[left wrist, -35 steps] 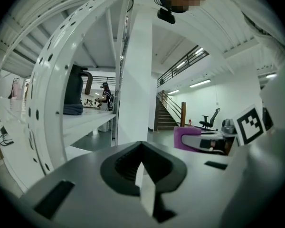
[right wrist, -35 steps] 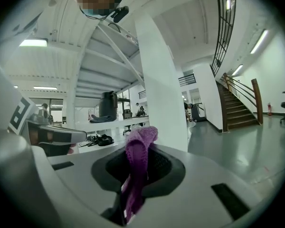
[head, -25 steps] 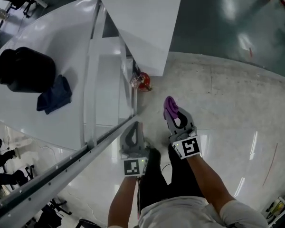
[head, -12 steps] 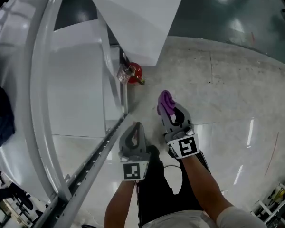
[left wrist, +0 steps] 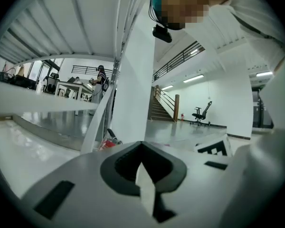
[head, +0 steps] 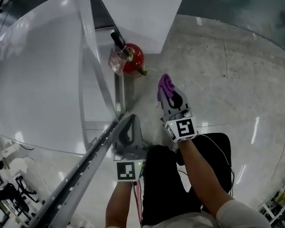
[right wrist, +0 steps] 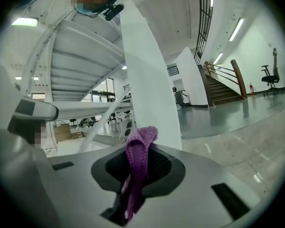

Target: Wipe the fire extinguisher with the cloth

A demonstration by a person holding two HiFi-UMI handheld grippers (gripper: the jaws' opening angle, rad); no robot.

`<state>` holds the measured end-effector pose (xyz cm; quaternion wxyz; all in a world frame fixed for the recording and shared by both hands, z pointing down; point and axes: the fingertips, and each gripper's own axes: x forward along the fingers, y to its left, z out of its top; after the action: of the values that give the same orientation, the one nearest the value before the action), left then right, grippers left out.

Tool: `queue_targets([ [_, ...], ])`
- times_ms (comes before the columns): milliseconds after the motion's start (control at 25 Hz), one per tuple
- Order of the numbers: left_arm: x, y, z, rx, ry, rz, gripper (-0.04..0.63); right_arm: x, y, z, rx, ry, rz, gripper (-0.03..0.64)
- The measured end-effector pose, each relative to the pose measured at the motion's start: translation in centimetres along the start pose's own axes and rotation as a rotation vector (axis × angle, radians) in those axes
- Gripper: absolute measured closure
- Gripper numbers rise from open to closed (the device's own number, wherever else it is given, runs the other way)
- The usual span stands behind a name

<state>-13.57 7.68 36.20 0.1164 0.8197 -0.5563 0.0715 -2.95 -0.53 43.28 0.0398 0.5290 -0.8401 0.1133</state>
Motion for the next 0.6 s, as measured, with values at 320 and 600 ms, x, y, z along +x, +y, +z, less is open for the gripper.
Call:
queue_targets([
  [320,2.9,2.1,-10.2,-0.009,-0.068,0.001,0.591,4.3,-2.6,-13.6,0.011,-0.025,0.005,0.560],
  [600,3.3,3.8,-15.2,-0.016,-0.101,0.023,0.591,8.6,-5.6,-22.4,0.065,0.055,-0.025,0.561],
])
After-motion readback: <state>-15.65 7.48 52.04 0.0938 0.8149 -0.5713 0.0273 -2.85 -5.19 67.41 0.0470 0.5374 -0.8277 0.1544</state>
